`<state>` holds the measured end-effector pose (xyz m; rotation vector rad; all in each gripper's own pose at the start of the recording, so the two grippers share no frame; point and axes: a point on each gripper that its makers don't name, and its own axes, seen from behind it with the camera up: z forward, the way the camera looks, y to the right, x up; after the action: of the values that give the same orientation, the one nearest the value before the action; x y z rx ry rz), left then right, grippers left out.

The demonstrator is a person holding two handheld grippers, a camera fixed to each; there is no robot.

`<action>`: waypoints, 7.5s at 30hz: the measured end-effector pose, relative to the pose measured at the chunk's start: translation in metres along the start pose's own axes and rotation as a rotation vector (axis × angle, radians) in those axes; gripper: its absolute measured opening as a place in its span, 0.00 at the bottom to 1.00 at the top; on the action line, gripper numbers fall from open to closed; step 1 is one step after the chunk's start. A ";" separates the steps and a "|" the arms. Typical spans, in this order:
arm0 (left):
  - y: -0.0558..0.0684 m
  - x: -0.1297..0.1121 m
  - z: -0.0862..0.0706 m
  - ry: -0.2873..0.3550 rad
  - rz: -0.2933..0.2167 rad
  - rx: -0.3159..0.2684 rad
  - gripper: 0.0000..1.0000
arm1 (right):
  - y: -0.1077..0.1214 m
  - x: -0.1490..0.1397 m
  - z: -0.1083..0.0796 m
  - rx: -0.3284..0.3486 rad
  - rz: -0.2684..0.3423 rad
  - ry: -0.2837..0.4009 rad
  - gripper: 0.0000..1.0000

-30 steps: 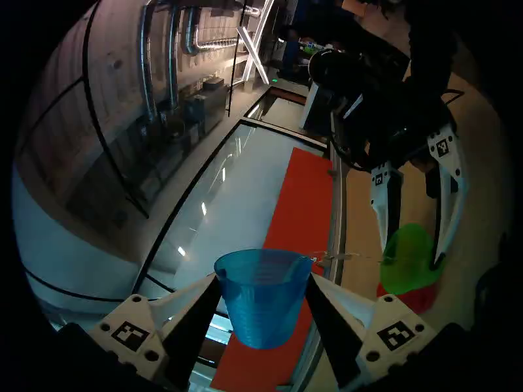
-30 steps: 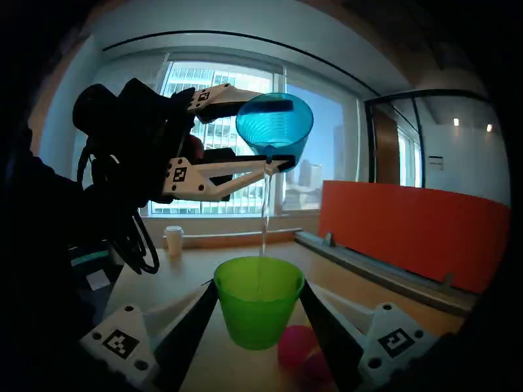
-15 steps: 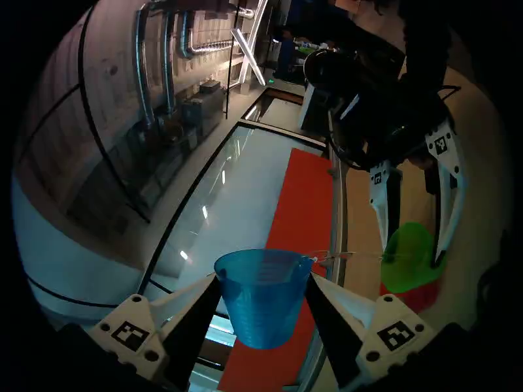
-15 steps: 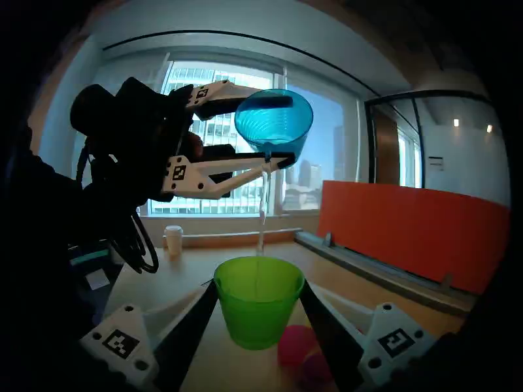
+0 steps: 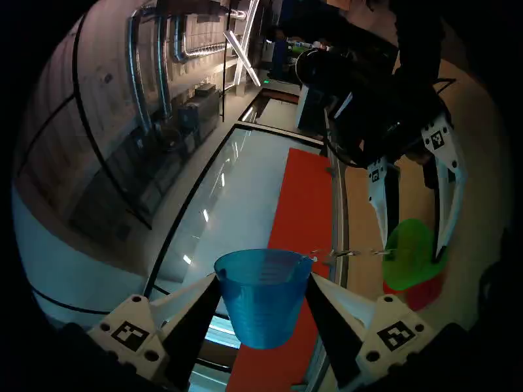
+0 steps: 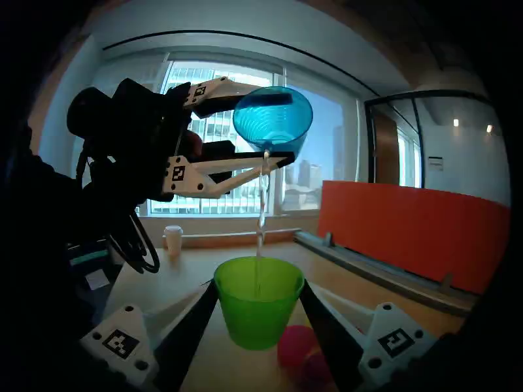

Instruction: Pour water

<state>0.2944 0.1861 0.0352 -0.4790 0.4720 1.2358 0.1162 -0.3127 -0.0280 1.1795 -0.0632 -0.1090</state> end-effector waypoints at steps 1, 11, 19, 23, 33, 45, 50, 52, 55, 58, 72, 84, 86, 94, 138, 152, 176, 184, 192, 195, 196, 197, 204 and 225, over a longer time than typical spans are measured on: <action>0.000 0.000 0.000 0.000 0.003 0.000 0.85 | 0.000 0.000 0.000 0.000 0.000 0.000 0.91; -0.004 0.004 0.000 0.002 0.037 -0.001 0.84 | 0.000 0.000 0.000 -0.001 -0.001 0.001 0.91; -0.001 0.006 0.001 0.003 0.057 -0.002 0.84 | 0.000 0.000 -0.001 -0.003 -0.001 0.001 0.91; -0.001 0.006 0.001 0.002 0.071 0.000 0.85 | 0.000 0.000 -0.001 -0.003 -0.001 0.002 0.91; -0.001 0.007 0.004 0.001 0.098 0.004 0.85 | 0.000 0.001 0.000 -0.004 -0.001 0.004 0.91; 0.001 0.009 0.007 0.007 0.132 0.008 0.85 | 0.001 0.002 -0.001 -0.003 -0.003 0.006 0.91; -0.002 0.010 0.009 0.007 0.158 0.011 0.85 | 0.001 0.003 -0.001 -0.004 -0.003 0.007 0.91; -0.003 0.010 0.010 0.007 0.170 0.011 0.85 | 0.001 0.003 -0.001 -0.004 -0.004 0.007 0.91; -0.004 0.012 0.010 0.011 0.185 0.011 0.85 | 0.002 0.004 -0.001 -0.005 -0.005 0.008 0.91; -0.004 0.013 0.010 0.013 0.197 0.012 0.85 | 0.002 0.004 -0.001 -0.004 -0.005 0.009 0.91; -0.003 0.017 0.007 0.006 0.276 0.026 0.85 | 0.002 0.003 -0.004 -0.007 -0.006 0.011 0.91; -0.001 0.021 0.000 0.010 0.331 0.040 0.85 | 0.003 0.004 -0.003 -0.009 -0.006 0.013 0.91; 0.000 0.022 -0.001 0.010 0.334 0.041 0.85 | 0.003 0.004 -0.003 -0.008 -0.006 0.014 0.91; 0.002 0.021 0.002 0.011 0.330 0.034 0.85 | 0.004 0.004 -0.002 -0.009 -0.006 0.014 0.91; -0.027 0.003 0.001 0.037 -0.639 0.049 0.84 | 0.006 0.020 -0.008 -0.028 -0.009 0.047 0.91; -0.030 -0.005 0.004 0.057 -0.946 0.026 0.84 | 0.008 0.023 -0.008 -0.033 -0.012 0.054 0.91; -0.005 -0.028 0.004 0.025 -1.341 -0.038 0.84 | 0.011 0.025 -0.012 -0.043 -0.007 0.054 0.91; 0.013 -0.037 0.001 -0.001 -1.343 -0.045 0.85 | 0.013 0.024 -0.014 -0.047 -0.003 0.049 0.91; 0.039 -0.046 -0.006 -0.039 -1.336 -0.061 0.85 | 0.016 0.017 -0.021 -0.054 0.001 0.025 0.91; 0.047 -0.051 -0.008 -0.053 -1.337 -0.058 0.85 | 0.018 0.013 -0.025 -0.057 0.005 0.018 0.91; 0.050 -0.053 -0.010 -0.057 -1.335 -0.055 0.85 | 0.018 0.013 -0.026 -0.058 0.007 0.016 0.91; 0.052 -0.055 -0.011 -0.062 -1.333 -0.052 0.85 | 0.019 0.012 -0.027 -0.059 0.008 0.013 0.91; 0.071 -0.065 -0.021 -0.093 -1.313 -0.056 0.85 | 0.022 0.006 -0.037 -0.067 0.012 -0.009 0.91; 0.122 -0.082 -0.038 -0.177 -1.299 -0.113 0.85 | 0.033 0.000 -0.068 -0.104 0.020 -0.046 0.91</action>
<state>0.1530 0.1326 0.0411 -0.6068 -0.1090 0.0378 0.1249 -0.2382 -0.0232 1.0722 -0.1088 -0.1202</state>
